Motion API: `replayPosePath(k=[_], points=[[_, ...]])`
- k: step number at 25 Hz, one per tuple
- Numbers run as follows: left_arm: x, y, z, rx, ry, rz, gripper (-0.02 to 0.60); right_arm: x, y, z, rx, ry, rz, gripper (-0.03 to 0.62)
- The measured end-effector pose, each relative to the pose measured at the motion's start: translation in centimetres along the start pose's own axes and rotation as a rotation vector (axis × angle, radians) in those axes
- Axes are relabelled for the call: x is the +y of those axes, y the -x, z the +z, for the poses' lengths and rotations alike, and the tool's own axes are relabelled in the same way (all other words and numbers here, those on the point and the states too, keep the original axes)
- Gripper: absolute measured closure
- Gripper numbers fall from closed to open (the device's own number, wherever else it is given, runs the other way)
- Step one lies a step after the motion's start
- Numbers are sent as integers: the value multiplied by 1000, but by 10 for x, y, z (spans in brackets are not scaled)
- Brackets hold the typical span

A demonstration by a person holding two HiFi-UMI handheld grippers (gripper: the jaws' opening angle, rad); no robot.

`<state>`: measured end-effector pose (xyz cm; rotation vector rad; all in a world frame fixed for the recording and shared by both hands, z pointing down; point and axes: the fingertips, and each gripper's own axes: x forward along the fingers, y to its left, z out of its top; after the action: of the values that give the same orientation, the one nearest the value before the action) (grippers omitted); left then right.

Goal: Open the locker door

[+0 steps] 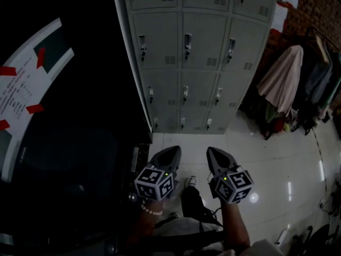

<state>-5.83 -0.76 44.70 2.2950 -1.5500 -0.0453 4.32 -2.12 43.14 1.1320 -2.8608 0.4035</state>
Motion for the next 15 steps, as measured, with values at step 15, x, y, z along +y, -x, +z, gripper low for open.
replayPosePath(k=[15], points=[[117,-172,67,-16,-10,44,583,-123,-203,66,-67,15,39,565]])
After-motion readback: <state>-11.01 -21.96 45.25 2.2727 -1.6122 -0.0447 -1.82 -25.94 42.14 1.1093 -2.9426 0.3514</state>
